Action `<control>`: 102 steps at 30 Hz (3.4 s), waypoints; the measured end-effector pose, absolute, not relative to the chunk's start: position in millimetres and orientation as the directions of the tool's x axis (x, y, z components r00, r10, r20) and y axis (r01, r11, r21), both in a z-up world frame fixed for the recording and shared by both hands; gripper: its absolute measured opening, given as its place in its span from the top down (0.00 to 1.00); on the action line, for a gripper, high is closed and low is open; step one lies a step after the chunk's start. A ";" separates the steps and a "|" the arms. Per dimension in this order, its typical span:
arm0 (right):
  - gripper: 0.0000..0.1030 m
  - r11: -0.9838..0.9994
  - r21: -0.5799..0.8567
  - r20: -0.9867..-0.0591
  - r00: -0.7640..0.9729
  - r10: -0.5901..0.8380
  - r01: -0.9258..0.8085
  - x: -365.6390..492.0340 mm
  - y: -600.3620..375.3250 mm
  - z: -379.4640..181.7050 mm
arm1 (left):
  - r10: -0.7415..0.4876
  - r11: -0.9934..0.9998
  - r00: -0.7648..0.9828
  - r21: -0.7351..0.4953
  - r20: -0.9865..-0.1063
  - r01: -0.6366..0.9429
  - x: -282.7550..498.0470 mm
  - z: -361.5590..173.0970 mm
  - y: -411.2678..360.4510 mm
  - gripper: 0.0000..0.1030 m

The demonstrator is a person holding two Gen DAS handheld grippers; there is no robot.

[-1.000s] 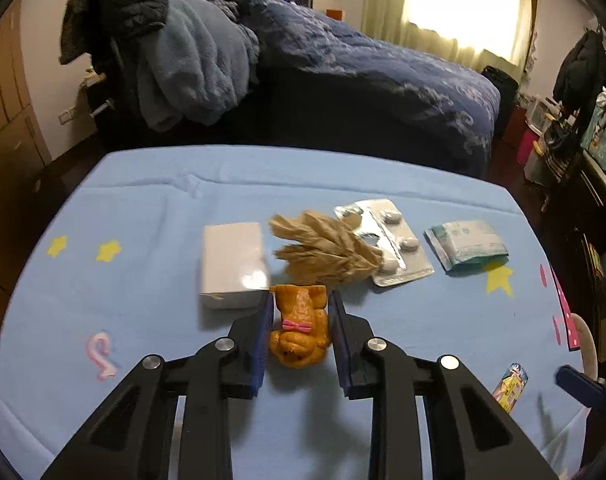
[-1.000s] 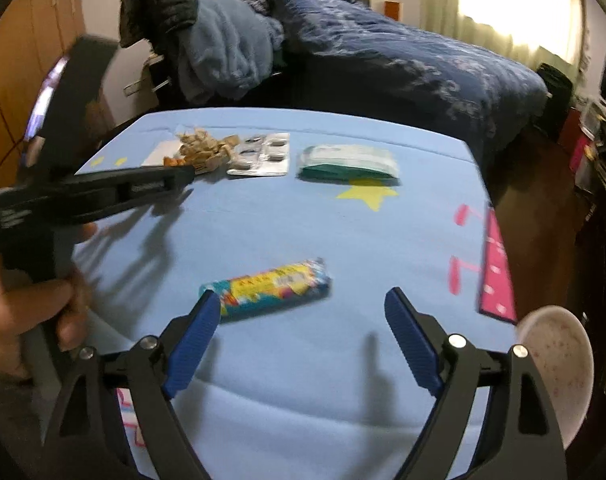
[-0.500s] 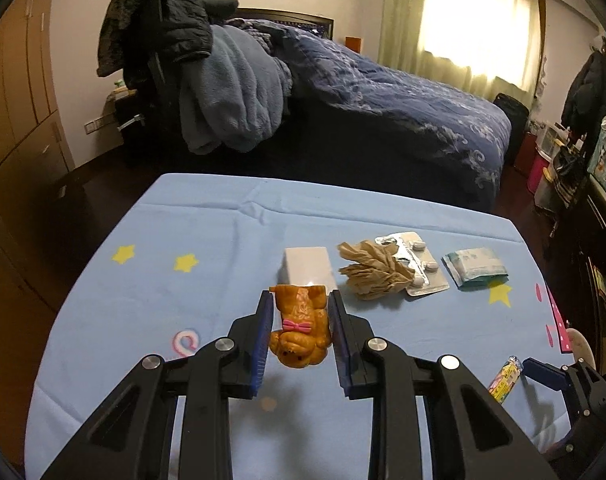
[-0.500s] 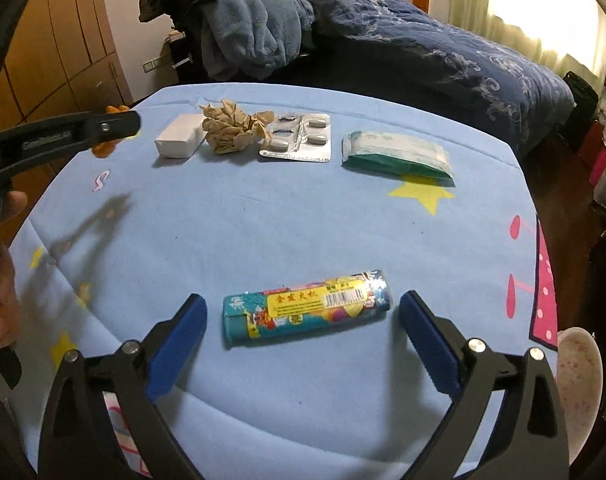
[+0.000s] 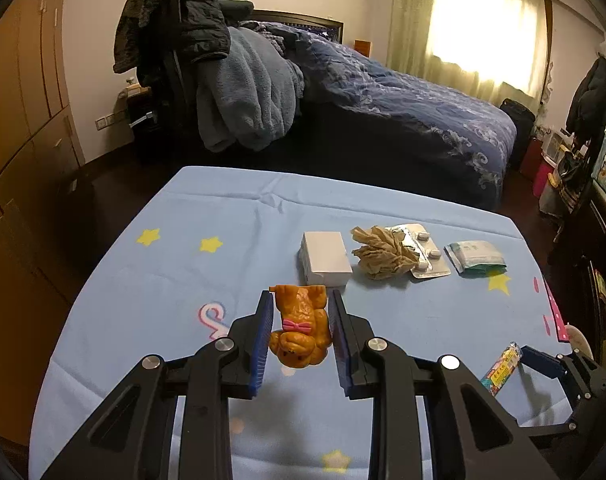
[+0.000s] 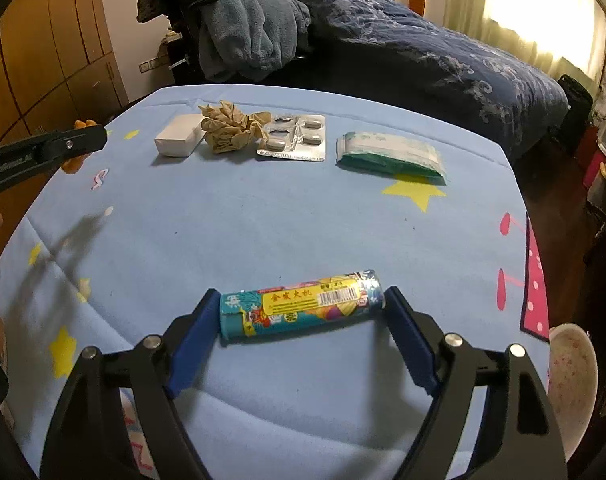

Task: Collect trash
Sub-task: 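Grasp the orange toy figure with left tool while right tool grasps candy stick tube, then carry both items over the wastebasket and open both tools to drop them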

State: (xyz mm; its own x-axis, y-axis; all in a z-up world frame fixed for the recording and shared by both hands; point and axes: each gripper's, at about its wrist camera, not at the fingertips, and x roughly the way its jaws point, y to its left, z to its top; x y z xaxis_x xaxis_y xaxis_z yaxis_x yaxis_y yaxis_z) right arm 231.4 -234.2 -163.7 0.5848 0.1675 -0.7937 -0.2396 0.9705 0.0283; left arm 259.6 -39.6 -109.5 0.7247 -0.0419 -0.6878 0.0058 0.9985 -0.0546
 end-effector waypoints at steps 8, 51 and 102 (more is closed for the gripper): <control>0.21 0.973 0.068 -0.783 0.593 0.188 -0.219 209.4 -245.8 -154.6 | -0.064 0.997 0.741 -0.071 -0.668 0.023 242.6 -96.6 -43.2 0.72; 0.20 0.976 0.202 -0.710 0.699 0.087 0.085 108.9 -400.2 -123.1 | -0.291 0.925 0.736 0.017 -0.611 0.379 186.5 -61.4 -223.7 0.72; 0.20 0.855 0.112 -0.747 0.610 -0.263 0.506 81.9 -571.8 -173.7 | -0.552 0.643 0.506 0.048 -0.663 0.764 196.1 -90.5 -463.0 0.72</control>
State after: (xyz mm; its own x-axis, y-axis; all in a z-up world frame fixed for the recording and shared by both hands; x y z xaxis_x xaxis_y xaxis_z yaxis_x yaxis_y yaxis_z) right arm 81.9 -571.8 -173.7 0.6102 -0.2630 -0.7473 0.5061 0.8551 0.1123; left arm 196.1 -463.0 -90.5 0.5055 -0.5520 -0.6632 0.7645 0.6429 0.0477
